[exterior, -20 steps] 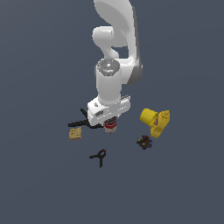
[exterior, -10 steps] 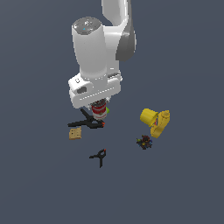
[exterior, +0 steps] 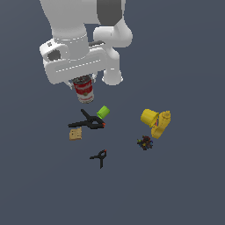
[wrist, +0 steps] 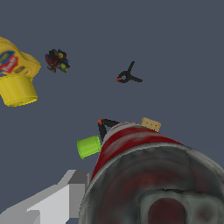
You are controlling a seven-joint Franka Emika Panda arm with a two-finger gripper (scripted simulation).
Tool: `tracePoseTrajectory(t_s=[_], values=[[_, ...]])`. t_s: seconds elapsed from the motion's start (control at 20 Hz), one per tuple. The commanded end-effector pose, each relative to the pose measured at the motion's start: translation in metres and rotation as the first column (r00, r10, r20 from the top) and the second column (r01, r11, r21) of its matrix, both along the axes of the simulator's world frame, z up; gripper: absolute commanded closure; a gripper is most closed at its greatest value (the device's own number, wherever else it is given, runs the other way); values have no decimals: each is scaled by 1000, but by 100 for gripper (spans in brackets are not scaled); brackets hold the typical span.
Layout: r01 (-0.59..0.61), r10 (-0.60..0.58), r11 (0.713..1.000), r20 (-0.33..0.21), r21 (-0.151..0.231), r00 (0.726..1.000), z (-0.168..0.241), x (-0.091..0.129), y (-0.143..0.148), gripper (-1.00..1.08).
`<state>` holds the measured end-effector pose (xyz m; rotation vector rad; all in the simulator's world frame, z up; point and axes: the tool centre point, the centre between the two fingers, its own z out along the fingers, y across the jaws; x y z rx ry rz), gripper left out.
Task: Pick up a designated object from a clutter of objects.
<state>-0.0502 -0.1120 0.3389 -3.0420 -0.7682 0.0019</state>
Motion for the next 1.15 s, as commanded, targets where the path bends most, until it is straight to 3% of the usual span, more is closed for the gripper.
tracePoseTrajectory(t_s=[0.0, 0.55, 1.1], values=[[0, 0, 1000, 3, -1, 1000, 26, -4, -13, 108], [0, 0, 1000, 2, -3, 1000, 98, -12, -51, 108], [0, 0, 1000, 2, -3, 1000, 111, -12, -59, 108]])
